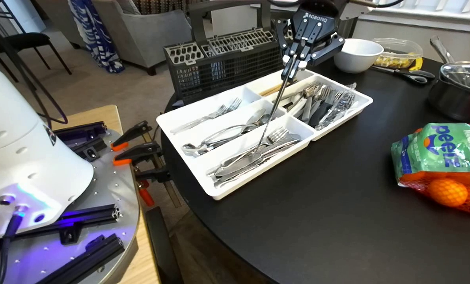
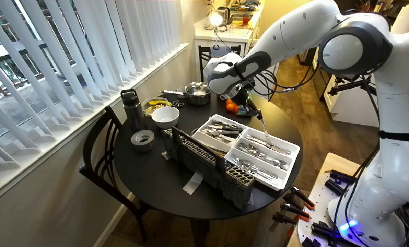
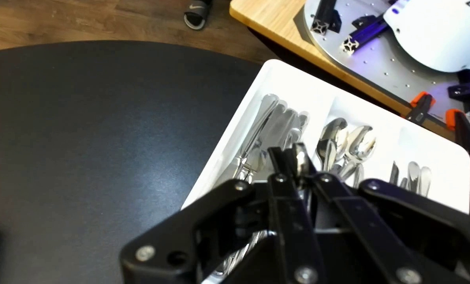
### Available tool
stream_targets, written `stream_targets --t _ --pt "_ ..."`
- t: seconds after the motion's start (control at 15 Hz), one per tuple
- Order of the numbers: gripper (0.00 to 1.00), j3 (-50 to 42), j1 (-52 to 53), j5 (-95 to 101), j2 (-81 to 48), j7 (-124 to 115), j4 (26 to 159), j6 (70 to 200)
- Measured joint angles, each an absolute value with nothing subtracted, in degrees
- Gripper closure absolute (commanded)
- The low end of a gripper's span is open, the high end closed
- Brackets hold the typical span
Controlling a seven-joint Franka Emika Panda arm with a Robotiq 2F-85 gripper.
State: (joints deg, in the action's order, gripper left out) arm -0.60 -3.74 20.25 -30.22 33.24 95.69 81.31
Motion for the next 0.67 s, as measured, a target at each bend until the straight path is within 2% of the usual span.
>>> stream_targets --t 0.67 --pt "0.96 -0.59 -5.07 17.76 -32.89 32.07 94.69 75.11"
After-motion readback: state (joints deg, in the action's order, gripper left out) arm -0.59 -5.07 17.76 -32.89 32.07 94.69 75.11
